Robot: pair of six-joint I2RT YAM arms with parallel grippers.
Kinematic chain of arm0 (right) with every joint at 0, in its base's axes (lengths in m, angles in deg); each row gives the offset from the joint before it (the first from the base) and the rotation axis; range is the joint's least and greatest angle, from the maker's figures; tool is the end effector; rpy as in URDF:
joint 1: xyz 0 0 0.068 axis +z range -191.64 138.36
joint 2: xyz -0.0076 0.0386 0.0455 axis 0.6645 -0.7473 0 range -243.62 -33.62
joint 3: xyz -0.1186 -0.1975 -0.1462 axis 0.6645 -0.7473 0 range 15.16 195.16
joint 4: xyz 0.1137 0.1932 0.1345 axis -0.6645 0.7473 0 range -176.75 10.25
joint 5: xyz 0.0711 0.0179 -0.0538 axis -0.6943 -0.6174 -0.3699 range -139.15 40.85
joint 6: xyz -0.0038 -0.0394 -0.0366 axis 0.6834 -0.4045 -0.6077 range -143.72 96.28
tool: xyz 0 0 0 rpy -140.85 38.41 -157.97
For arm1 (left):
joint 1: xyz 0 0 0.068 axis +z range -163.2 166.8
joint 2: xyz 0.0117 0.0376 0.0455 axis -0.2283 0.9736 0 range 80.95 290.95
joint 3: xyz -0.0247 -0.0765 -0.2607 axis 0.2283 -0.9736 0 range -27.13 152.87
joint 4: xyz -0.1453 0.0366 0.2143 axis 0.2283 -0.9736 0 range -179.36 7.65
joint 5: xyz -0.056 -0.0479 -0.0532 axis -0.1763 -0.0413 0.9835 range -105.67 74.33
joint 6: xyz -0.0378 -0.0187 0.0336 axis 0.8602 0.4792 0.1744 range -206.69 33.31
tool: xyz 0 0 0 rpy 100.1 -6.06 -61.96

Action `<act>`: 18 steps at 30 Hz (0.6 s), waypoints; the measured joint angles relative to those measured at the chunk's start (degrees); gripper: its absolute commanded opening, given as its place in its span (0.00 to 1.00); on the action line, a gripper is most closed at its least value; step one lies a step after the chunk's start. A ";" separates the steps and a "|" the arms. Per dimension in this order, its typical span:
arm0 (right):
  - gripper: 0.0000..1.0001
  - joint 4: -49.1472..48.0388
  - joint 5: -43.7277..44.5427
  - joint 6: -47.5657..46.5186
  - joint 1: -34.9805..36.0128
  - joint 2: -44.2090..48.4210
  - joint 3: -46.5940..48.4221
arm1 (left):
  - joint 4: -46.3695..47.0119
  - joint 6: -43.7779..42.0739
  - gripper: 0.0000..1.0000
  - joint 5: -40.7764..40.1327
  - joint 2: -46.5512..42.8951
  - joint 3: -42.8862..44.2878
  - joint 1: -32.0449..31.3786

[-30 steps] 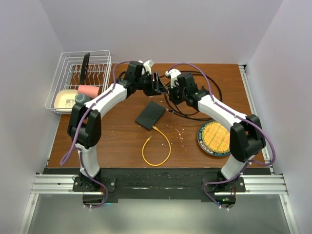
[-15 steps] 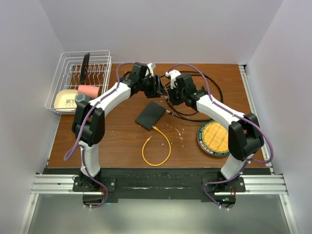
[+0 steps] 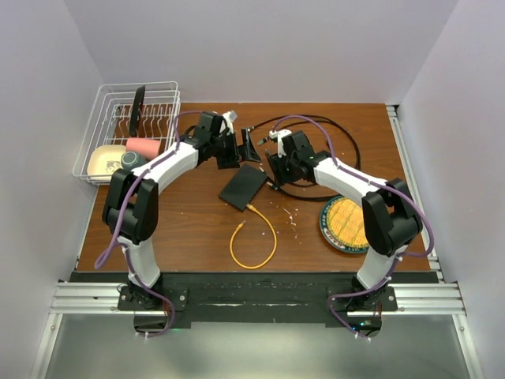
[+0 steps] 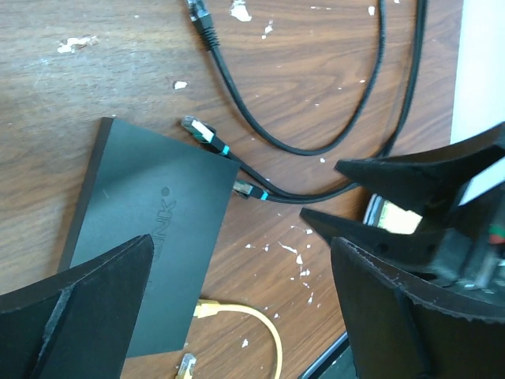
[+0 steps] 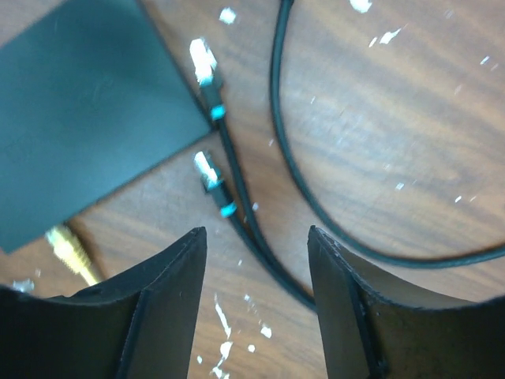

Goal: Insert the plug into the switch port

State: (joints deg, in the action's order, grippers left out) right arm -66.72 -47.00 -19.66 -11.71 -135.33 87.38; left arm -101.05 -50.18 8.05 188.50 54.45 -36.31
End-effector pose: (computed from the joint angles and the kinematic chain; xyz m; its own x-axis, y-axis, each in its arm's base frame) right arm 0.3364 0.1922 0.2204 -0.6913 -0.3166 -0.6496 -0.4297 0.9028 0.0174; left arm 0.3825 -0.1787 0.2369 -0.8900 -0.2124 -0.4034 0.1157 0.7507 -0.6505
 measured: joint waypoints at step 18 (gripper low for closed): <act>0.50 -0.31 0.20 -0.39 5.55 -4.90 -2.56 | 1.92 -0.79 0.95 1.36 -2.60 -4.63 0.22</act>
State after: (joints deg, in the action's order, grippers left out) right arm -67.03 -46.80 -20.06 -6.16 -140.22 84.83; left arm -99.13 -50.96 9.41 185.90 49.82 -36.09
